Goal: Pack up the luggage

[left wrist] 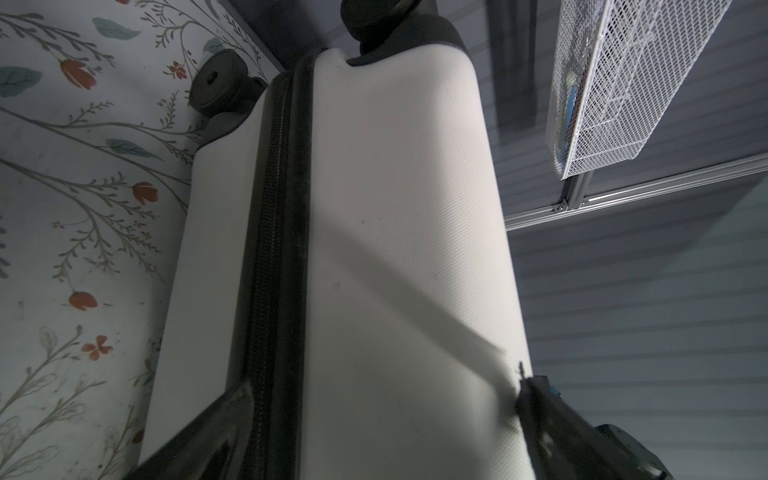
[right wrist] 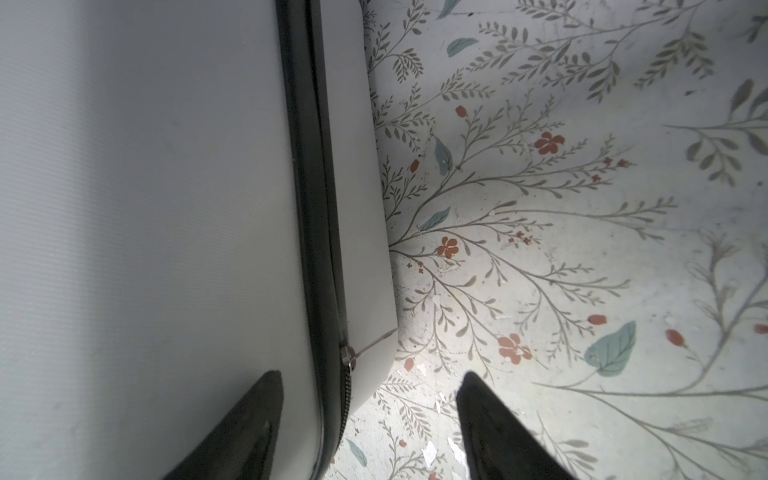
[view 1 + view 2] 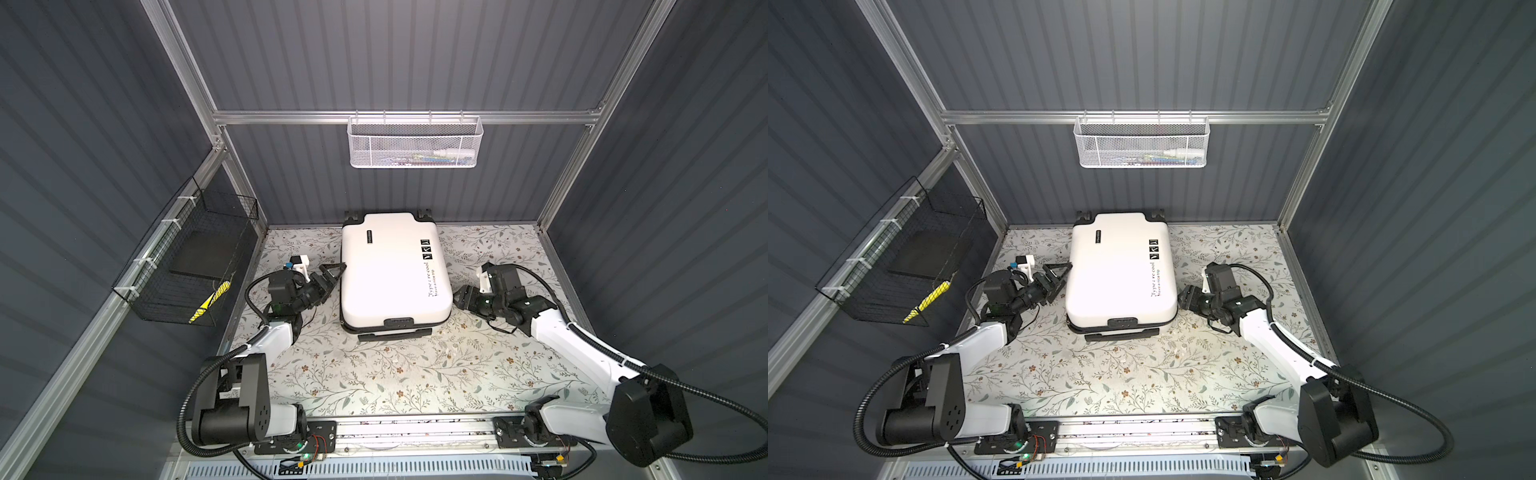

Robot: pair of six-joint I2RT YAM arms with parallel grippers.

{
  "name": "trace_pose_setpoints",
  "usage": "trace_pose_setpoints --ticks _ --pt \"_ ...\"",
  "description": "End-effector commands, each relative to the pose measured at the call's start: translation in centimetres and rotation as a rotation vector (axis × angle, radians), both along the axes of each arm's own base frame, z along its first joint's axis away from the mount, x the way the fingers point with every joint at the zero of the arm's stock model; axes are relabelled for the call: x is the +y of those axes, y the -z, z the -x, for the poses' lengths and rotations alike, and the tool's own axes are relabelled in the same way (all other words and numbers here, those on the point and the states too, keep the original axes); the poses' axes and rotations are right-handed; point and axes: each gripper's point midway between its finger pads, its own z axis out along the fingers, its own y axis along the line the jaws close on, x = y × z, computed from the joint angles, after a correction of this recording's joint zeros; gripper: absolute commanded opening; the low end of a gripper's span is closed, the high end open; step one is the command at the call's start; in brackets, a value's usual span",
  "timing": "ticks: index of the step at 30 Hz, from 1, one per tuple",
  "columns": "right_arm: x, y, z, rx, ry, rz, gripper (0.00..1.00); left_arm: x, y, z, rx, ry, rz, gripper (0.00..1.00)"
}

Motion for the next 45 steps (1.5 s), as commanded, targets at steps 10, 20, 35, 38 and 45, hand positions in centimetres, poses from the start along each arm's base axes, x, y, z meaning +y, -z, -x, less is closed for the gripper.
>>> trace_pose_setpoints --ticks 10,20,35,38,45 --pt "3.7 -1.7 2.6 -0.033 -0.132 -0.016 0.70 -0.9 1.5 1.0 0.041 0.060 0.022 1.00" --pt "-1.9 -2.3 3.0 -0.086 -0.025 0.013 0.72 0.4 -0.2 0.6 0.049 0.047 -0.148 1.00" --pt "-3.5 -0.1 4.2 -0.039 -0.011 0.024 0.89 7.8 2.2 1.2 0.349 -0.147 -0.551 1.00" --pt "-3.2 -0.3 4.1 -0.041 -0.028 0.019 0.89 8.6 3.8 1.9 0.406 -0.172 -0.569 0.98" --pt "-2.1 -0.7 3.9 -0.027 -0.074 -0.019 0.88 9.3 7.0 2.6 0.486 -0.180 -0.586 0.66"
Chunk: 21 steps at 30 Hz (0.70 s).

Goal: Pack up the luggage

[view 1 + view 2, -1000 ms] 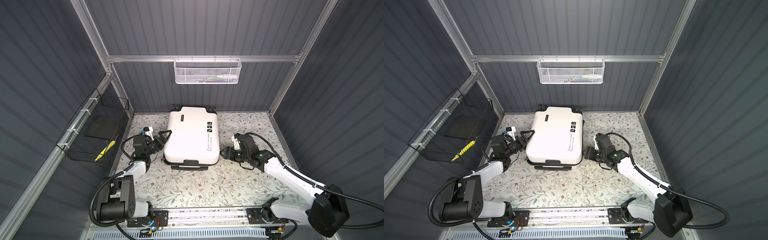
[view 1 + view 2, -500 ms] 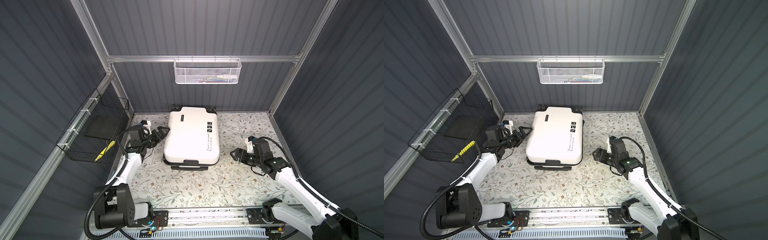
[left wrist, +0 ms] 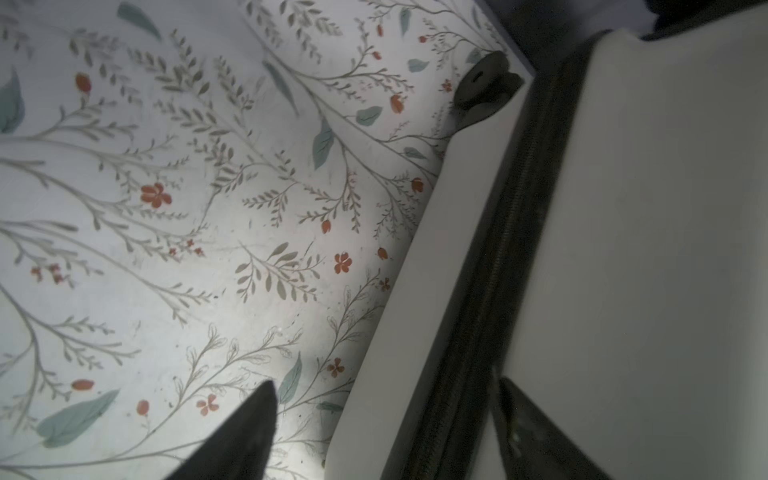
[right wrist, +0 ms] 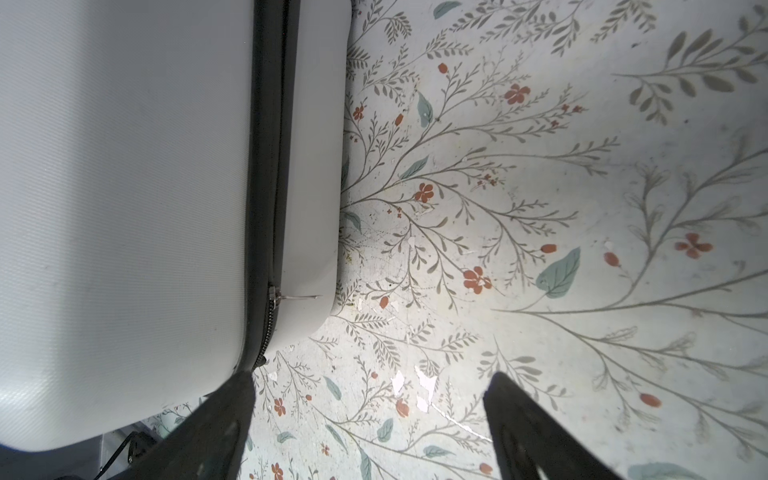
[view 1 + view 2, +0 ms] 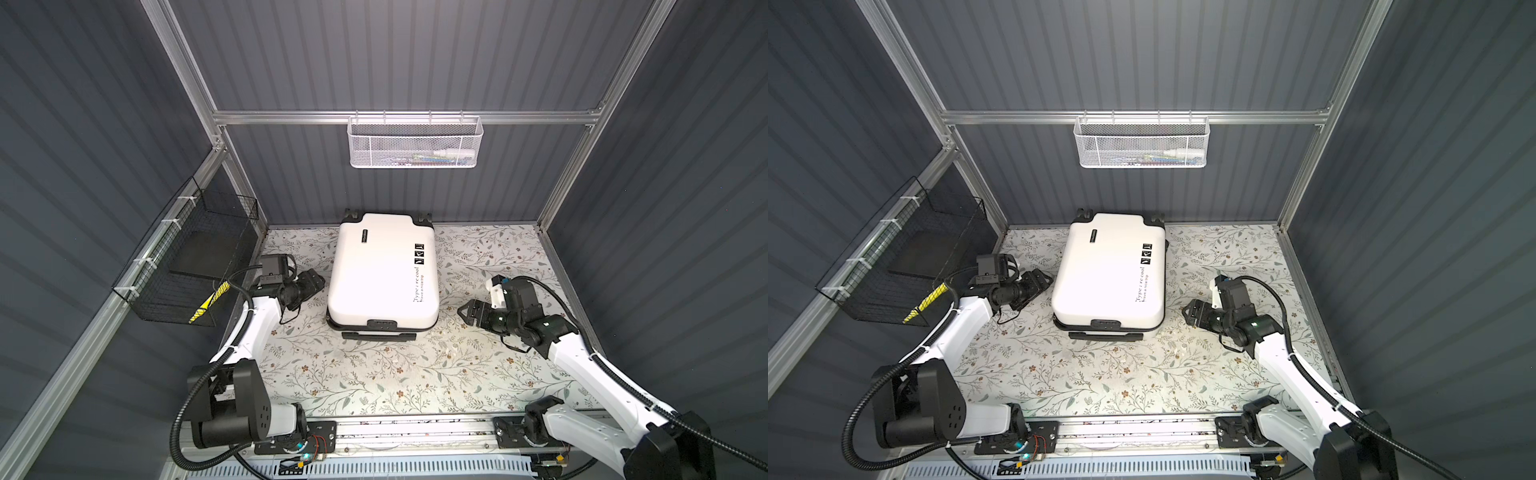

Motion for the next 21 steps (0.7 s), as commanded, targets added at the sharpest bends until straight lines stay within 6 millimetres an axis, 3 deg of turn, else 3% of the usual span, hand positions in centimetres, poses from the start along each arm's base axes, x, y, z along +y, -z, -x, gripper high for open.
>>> trace_pose_setpoints --ticks 1,6,21 --pt "0.9 -1.2 -0.6 -0.030 -0.039 -0.036 0.88 0.8 2.3 0.9 0.070 -0.016 -0.023 0.59" --pt "1.9 -1.1 -0.9 -0.022 -0.073 -0.078 0.87 0.4 3.8 0.6 0.084 0.002 0.002 0.01" --pt "3.8 -2.2 -3.1 -0.023 -0.097 -0.153 0.84 -4.3 5.2 0.5 -0.007 0.169 0.248 0.00"
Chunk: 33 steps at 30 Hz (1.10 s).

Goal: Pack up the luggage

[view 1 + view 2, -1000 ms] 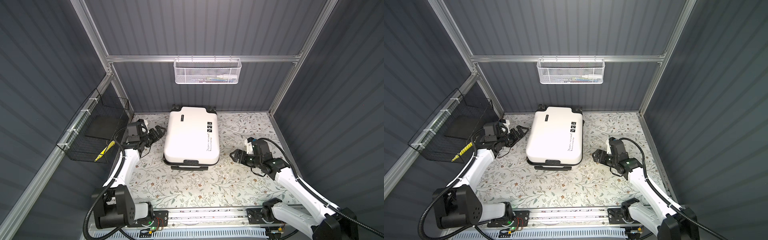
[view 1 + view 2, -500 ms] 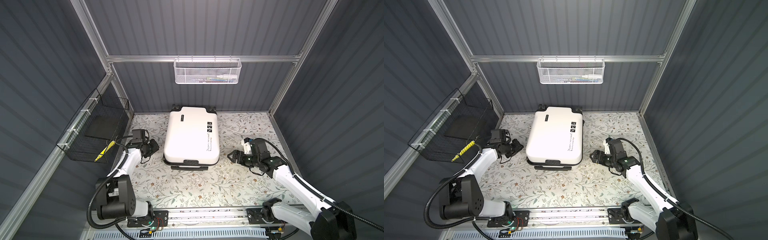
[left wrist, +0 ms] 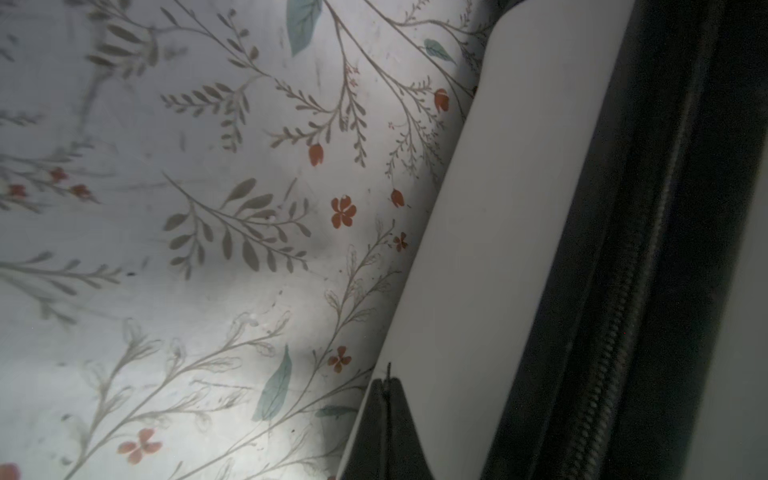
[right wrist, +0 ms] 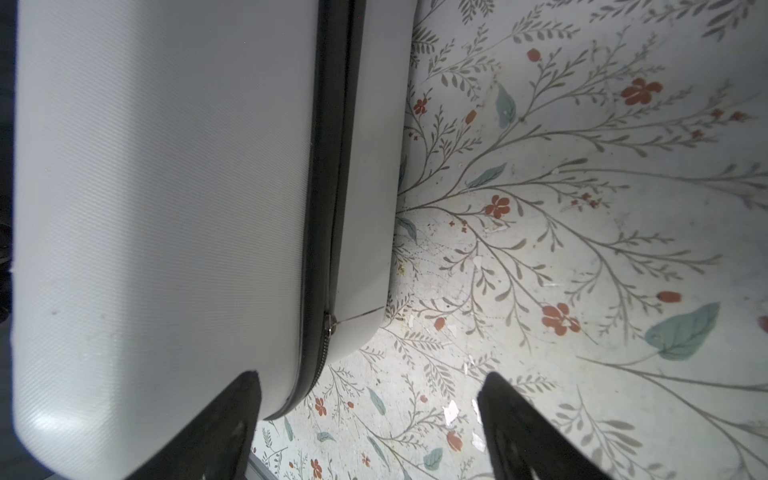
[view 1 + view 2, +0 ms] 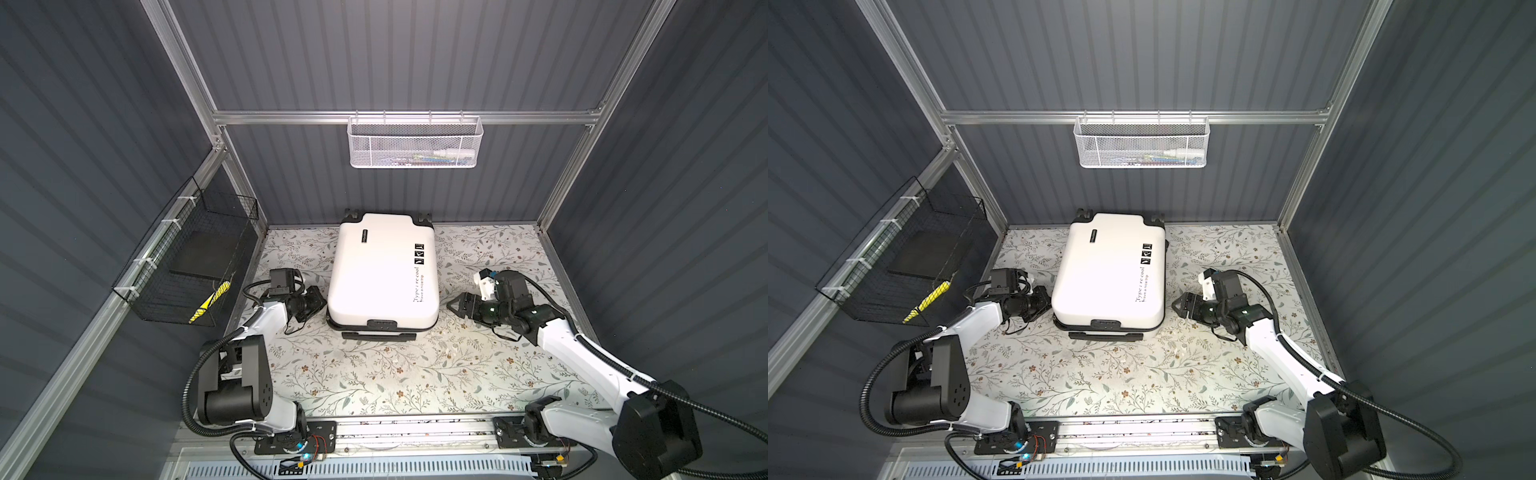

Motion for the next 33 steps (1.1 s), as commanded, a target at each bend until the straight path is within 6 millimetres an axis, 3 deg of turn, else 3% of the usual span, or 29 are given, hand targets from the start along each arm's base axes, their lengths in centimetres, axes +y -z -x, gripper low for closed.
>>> trace_pose_setpoints --ticks 1,13,21,28,33 --pt "0.6 -1.6 -1.0 -0.033 -0.005 -0.037 0.84 -1.6 -0.7 -0.3 -0.055 0.046 0.111 0.00" --pt "0.8 -1.7 -2.9 -0.030 0.014 -0.030 0.83 -4.3 -1.1 0.2 -0.112 0.055 0.284 0.00" --pt "0.8 -1.2 -3.2 -0.018 0.018 -0.015 0.82 -8.6 -1.7 0.4 -0.134 0.143 0.295 0.00" --pt "1.3 -1.3 -2.4 -0.010 0.003 -0.056 0.80 -9.2 -1.2 0.3 -0.128 0.155 0.290 0.00" --pt "3.8 -2.6 0.0 -0.048 -0.069 -0.063 0.78 -9.3 -0.5 0.3 -0.124 0.155 0.299 0.00"
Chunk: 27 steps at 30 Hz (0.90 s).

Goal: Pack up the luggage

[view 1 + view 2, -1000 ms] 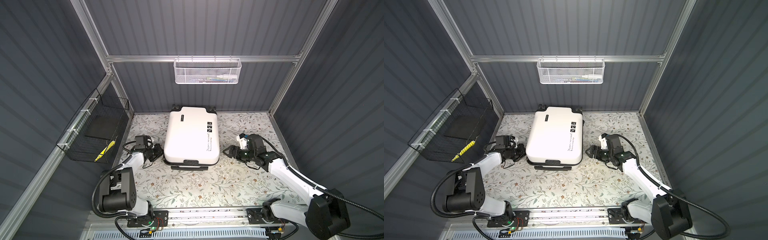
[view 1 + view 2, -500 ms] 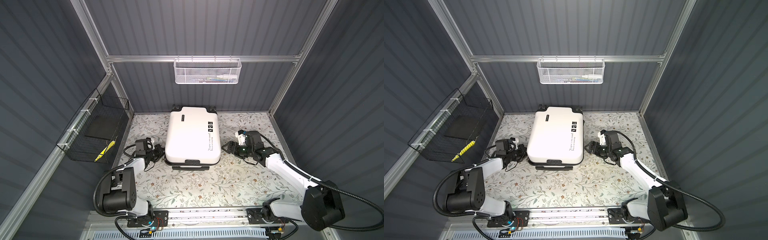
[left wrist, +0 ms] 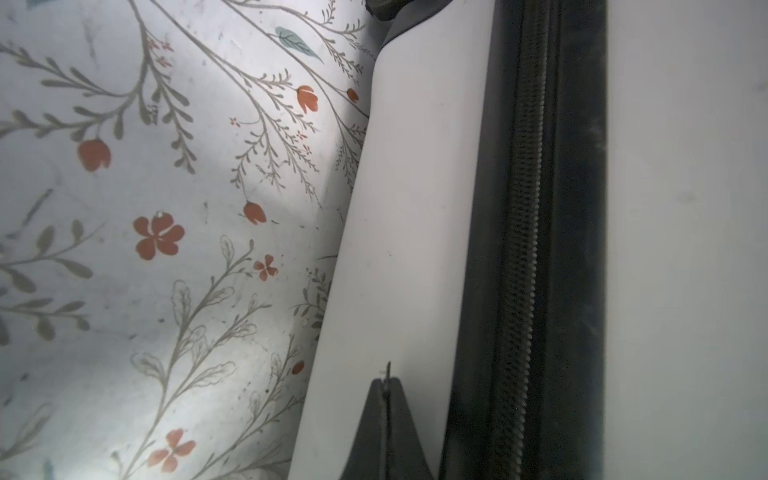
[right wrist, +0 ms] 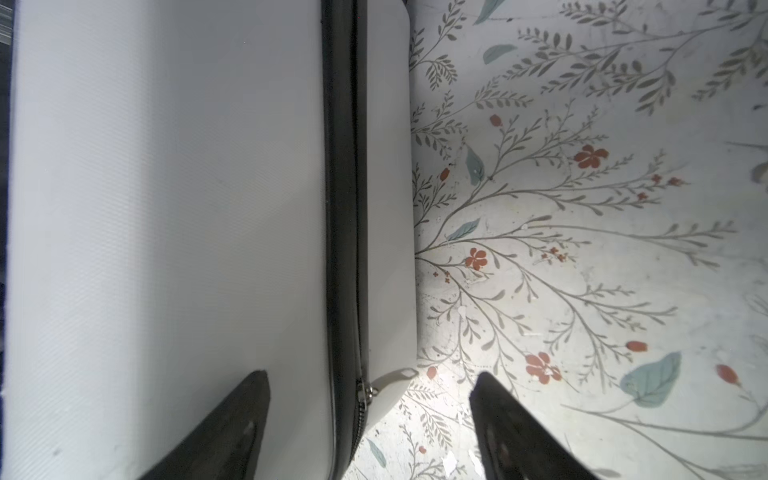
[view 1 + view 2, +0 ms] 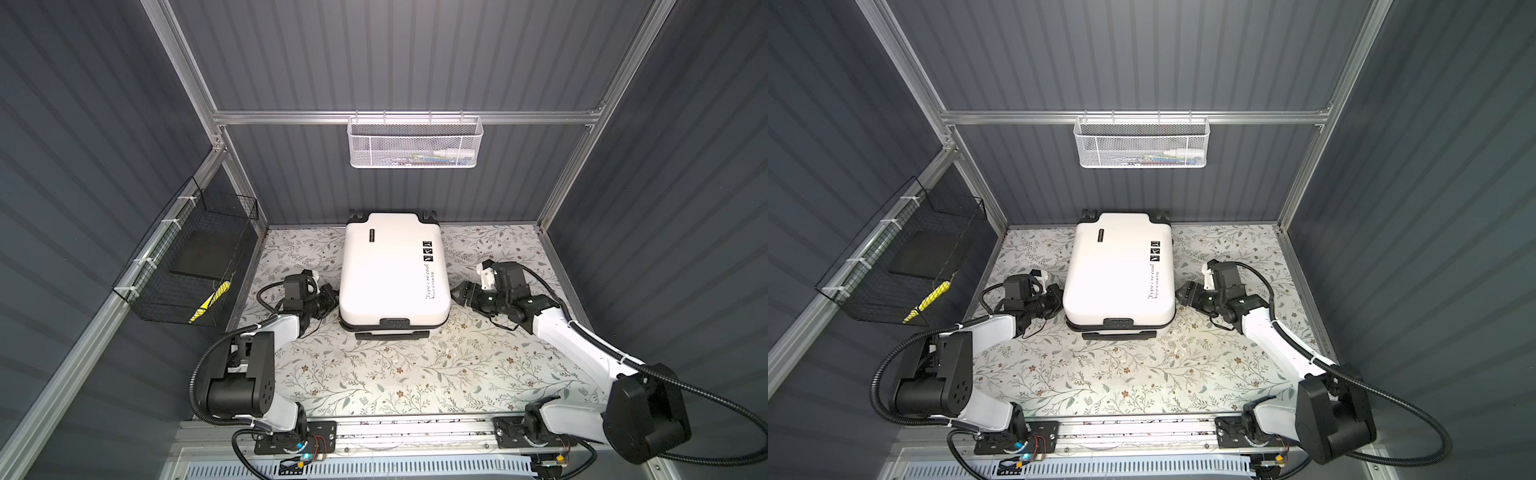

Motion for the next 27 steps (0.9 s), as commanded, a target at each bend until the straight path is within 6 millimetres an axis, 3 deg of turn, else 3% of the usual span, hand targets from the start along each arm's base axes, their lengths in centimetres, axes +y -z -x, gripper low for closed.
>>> trace_pose_setpoints --ticks 1,5,8,19,27 --pt "4.5 -1.5 2.8 -0.020 -0.172 -0.072 0.79 -3.6 0.5 2.1 0.039 0.142 0.088 0.00" --pt "4.4 0.9 2.9 0.030 -0.169 -0.032 0.78 -3.7 0.6 2.0 0.042 0.147 0.097 0.00" --pt "4.2 1.3 3.0 0.033 -0.161 -0.024 0.78 -3.7 0.4 2.0 0.040 0.149 0.087 0.00" --pt "1.8 -0.4 2.7 -0.010 -0.109 -0.008 0.79 -2.7 0.4 1.5 0.054 0.114 0.043 0.00" --pt "-1.1 -0.8 2.4 -0.020 -0.042 -0.016 0.81 1.0 -0.5 0.4 0.068 0.018 0.040 0.18"
